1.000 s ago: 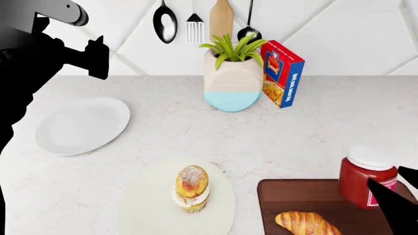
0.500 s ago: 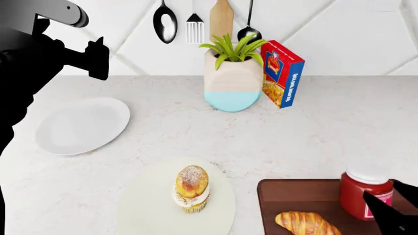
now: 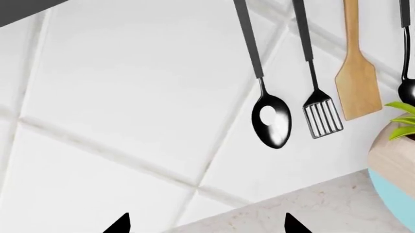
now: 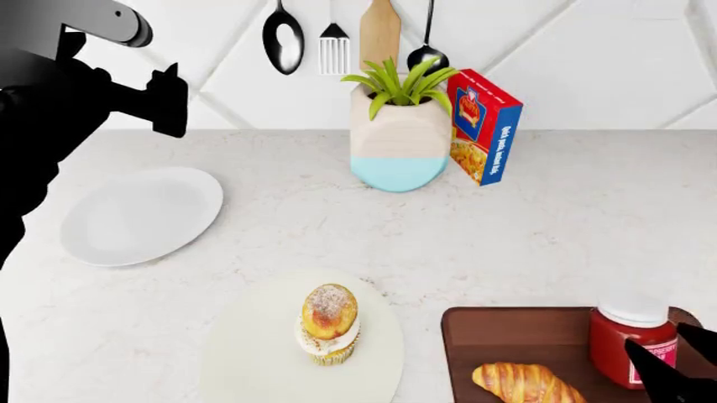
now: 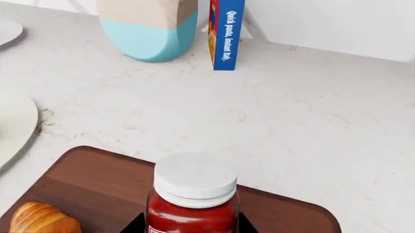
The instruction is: From the different types of pastries on the counter, select a croissant and place it on the cutting board. Then retrieve a jar of jam from the cabinet and place it alongside the croissant on the cutting board.
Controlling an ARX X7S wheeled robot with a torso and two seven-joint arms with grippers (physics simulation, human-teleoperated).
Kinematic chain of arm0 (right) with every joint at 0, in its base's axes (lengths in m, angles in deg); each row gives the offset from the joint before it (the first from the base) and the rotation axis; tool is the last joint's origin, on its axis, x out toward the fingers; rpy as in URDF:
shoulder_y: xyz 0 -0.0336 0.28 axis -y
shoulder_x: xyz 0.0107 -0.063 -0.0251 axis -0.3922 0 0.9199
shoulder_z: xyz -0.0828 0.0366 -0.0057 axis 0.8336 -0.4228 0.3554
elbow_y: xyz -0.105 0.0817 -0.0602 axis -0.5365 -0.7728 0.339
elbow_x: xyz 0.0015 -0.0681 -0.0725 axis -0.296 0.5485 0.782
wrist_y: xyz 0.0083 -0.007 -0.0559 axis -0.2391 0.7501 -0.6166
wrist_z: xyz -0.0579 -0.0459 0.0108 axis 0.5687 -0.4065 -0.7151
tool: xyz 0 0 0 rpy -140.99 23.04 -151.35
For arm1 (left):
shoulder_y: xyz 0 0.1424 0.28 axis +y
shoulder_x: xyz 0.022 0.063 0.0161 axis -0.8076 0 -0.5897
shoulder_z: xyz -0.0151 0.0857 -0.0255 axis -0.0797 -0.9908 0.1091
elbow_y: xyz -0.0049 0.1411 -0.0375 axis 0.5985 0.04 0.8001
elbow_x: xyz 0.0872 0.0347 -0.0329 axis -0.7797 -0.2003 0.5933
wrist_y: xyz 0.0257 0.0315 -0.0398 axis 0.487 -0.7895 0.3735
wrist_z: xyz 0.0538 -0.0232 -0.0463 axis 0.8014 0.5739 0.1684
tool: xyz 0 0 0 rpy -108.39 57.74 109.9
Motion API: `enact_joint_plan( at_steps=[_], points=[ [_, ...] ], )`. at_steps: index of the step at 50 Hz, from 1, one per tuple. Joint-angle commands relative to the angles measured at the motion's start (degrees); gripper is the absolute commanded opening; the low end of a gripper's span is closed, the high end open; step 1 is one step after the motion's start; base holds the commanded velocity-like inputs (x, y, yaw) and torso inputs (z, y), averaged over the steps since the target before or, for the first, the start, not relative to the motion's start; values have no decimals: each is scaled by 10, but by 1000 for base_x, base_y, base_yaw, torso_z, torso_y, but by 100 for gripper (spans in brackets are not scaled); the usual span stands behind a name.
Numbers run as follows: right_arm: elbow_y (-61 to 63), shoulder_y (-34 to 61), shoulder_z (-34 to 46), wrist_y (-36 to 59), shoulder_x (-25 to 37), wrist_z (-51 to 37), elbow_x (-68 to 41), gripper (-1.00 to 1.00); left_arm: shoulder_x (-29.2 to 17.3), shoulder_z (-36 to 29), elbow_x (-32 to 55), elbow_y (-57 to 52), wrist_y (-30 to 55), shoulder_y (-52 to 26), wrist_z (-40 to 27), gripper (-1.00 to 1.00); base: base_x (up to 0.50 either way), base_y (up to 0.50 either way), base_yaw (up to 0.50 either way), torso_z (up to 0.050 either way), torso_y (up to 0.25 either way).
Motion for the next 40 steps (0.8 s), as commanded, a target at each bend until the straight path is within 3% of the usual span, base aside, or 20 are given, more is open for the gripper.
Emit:
enact_joint_plan(
  at_steps=[1, 13, 14, 28, 40],
  points=[
    [9, -26, 12, -18, -5, 17, 45, -100, 0, 0, 1, 1, -1, 0, -1, 100, 0, 0, 0, 0, 0],
    [13, -53, -1, -30, -6, 36, 62, -100, -1, 1, 3, 0, 0, -3, -2, 100, 1, 0, 0, 0, 0],
    [13, -55, -3, -32, -7, 39, 65, 100, -2, 1, 3, 0, 0, -3, -3, 100, 0, 0, 0, 0, 0],
    [11, -59, -38, -20, 5, 25, 23, 100, -3, 3, 6, -5, 5, -5, -5, 100, 0, 0, 0, 0, 0],
    [-9, -50, -107, -1, 49, -49, -120, 100, -3, 2, 7, -1, 1, -5, -5, 100, 0, 0, 0, 0, 0]
  ],
)
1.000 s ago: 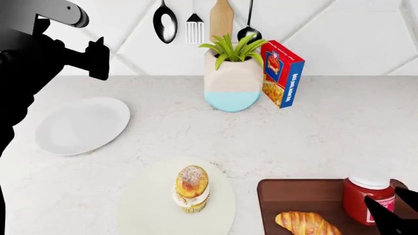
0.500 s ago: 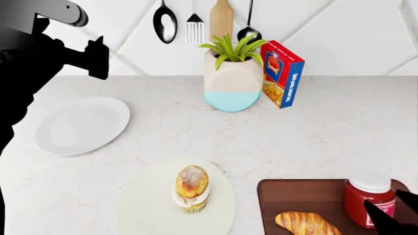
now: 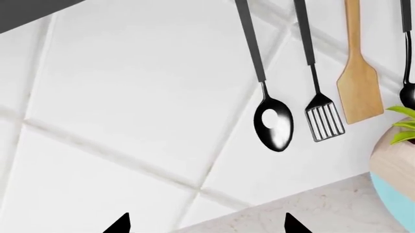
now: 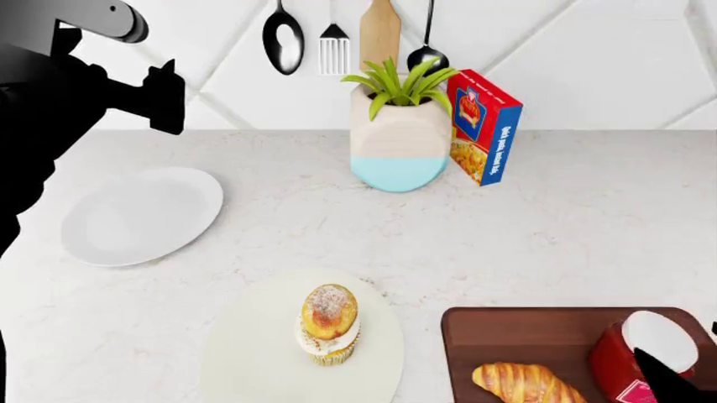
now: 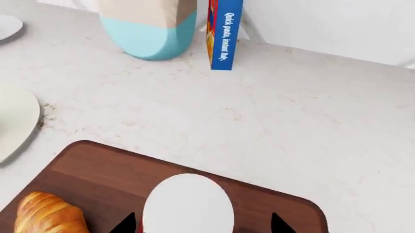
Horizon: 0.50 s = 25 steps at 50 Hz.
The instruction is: From the different types of pastries on the counter, select a croissant and place it on the cutting board. Then retrieve a jar of jam from the cabinet and place it alongside the croissant on the cutting board.
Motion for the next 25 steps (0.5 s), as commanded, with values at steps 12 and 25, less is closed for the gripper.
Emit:
enact_joint_plan(
  at_steps=[12, 25],
  points=[
    [-45, -33, -148, -1, 82, -120, -226, 100, 0, 0, 3, -1, 2, -4, -2, 100, 0, 0, 0, 0, 0],
    [-135, -89, -318, 4, 147, -201, -360, 100, -3, 1, 5, -1, 2, -3, -3, 100, 0, 0, 0, 0, 0]
  ],
)
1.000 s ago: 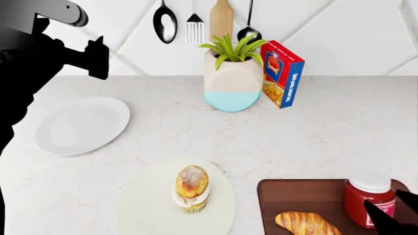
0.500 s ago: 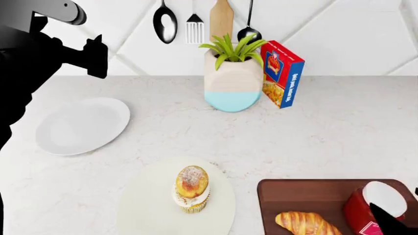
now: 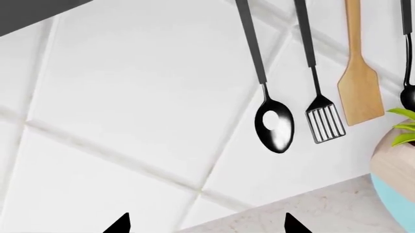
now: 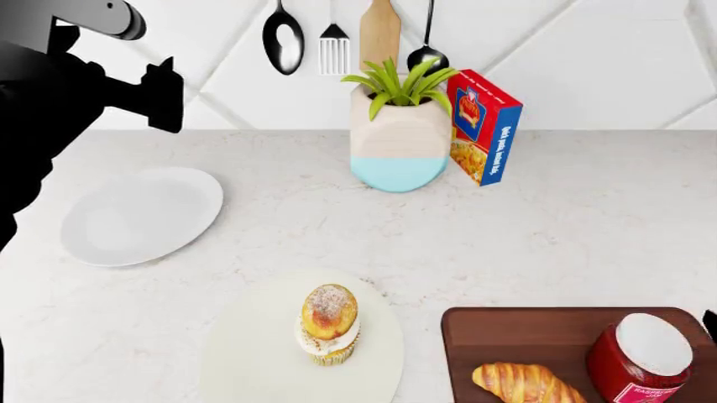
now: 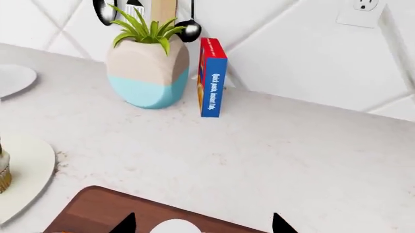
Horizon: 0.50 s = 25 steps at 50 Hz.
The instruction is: From the different types of pastries on the counter, select a croissant and place it on the cutting board. Then retrieve a jar of jam from the cabinet and place it alongside the croissant on the cutting board.
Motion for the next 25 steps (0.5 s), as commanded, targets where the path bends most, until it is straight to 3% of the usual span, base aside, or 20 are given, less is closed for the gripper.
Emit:
enact_joint_plan(
  at_steps=[1, 12, 25],
  points=[
    [-78, -44, -140, 1, 62, -76, -119, 100, -1, 1, 2, -1, 1, 0, -1, 100, 0, 0, 0, 0, 0],
    [-170, -77, -216, -19, 158, -159, -183, 100, -4, 8, 7, -14, 10, 2, -4, 100, 0, 0, 0, 0, 0],
    [-244, -76, -249, -12, 231, -204, -188, 100, -17, 51, 28, -75, 60, -2, -17, 100, 0, 0, 0, 0, 0]
  ],
)
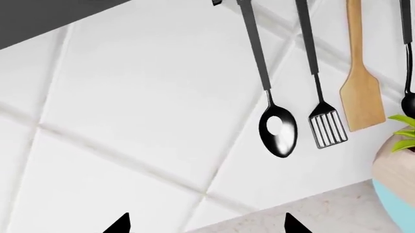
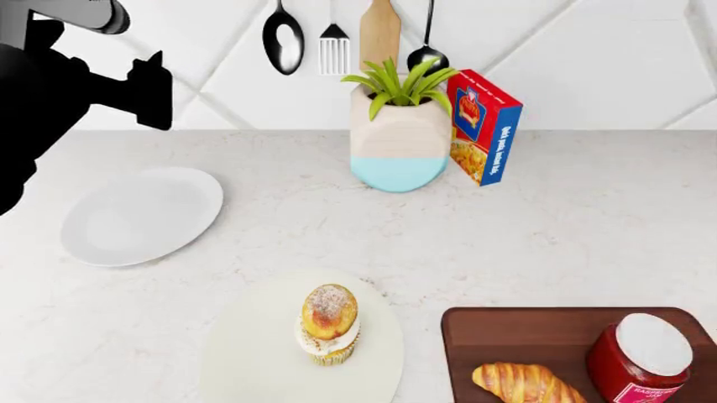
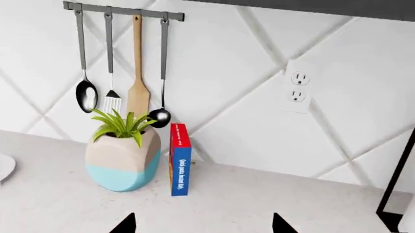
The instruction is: From the different types of pastries on the counter, select a croissant and place it on the cutting board. Then retrieve a jar of jam from the cabinet and place it alongside the croissant on the cutting board.
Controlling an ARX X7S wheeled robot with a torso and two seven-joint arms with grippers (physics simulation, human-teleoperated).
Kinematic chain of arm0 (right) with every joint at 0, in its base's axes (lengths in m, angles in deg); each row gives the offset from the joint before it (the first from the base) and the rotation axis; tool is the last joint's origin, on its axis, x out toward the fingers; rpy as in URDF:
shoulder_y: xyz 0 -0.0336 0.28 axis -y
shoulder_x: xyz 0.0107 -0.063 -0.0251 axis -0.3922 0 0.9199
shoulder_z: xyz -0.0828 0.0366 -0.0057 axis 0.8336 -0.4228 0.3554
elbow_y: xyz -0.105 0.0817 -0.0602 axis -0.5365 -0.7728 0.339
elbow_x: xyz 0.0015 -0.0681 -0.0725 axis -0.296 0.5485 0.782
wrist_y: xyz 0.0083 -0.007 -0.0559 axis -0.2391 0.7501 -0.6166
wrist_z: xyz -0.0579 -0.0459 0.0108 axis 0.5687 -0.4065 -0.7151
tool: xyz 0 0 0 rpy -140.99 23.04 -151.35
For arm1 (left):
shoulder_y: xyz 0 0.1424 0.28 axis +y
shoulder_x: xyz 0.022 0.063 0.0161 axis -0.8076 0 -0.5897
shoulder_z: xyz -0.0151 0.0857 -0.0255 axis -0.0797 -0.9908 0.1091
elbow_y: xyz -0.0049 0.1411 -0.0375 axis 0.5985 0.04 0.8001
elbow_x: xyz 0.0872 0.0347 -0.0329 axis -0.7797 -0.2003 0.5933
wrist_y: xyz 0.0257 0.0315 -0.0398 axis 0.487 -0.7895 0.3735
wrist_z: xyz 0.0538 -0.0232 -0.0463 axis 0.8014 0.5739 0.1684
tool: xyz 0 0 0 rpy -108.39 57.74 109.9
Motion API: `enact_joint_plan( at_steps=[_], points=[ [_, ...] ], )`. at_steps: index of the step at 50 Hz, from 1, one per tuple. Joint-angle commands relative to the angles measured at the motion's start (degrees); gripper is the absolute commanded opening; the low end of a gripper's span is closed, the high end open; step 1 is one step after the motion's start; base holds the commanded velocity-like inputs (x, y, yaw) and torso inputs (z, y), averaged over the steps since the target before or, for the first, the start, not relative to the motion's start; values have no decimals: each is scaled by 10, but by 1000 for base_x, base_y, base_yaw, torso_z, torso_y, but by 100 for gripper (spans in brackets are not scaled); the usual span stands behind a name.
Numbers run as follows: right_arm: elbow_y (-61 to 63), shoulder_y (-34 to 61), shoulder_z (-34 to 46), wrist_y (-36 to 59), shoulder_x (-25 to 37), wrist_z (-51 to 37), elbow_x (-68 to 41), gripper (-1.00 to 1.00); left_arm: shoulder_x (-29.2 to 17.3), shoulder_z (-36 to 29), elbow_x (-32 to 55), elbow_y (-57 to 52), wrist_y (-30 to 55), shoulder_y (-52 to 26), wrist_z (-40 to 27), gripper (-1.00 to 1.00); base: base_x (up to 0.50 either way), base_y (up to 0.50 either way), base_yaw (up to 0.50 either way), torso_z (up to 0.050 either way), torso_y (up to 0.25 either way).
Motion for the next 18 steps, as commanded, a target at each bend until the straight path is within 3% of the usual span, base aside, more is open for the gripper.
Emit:
enact_joint_plan(
  at_steps=[1, 18],
  points=[
    [-65, -6, -42, 1, 66, -48, -24, 100, -8, 34, 15, -45, 38, -4, -11, 100, 0, 0, 0, 0, 0],
    [-132, 20, -75, 33, 122, -100, -39, 100, -18, 96, 33, -114, 96, -9, -35, 100, 0, 0, 0, 0, 0]
  ],
)
